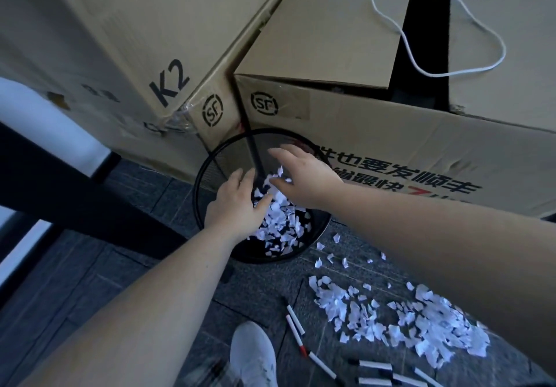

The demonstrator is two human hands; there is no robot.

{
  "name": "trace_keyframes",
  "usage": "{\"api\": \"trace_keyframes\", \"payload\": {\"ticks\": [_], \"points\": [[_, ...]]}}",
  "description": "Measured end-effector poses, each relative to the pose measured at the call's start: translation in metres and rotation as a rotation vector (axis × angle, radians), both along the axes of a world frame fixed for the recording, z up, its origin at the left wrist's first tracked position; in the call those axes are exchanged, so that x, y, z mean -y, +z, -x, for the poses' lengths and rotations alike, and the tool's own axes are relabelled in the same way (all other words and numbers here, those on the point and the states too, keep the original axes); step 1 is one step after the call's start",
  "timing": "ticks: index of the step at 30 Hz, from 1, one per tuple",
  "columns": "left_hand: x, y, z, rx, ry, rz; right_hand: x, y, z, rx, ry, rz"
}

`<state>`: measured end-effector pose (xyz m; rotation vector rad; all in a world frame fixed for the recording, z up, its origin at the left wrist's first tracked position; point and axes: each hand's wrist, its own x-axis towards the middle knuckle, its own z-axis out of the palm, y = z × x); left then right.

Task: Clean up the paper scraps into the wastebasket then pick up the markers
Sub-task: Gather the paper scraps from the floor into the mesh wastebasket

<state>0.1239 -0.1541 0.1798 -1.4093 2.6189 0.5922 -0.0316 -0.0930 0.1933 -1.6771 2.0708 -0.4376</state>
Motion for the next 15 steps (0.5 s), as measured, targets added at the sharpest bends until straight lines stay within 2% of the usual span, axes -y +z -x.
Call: {"api": "trace_keyframes", "payload": {"ticks": [6, 15], "points": [[-0.006, -0.001, 0.003, 0.141, -0.095, 0.024, -0.019, -0.004, 0.011, -0.172, 0.097, 0.015], [-0.029, 0.027, 0.04, 0.176, -0.258, 0.191, -0.071, 0.0, 0.051, -0.253, 0.052, -0.017]]}}
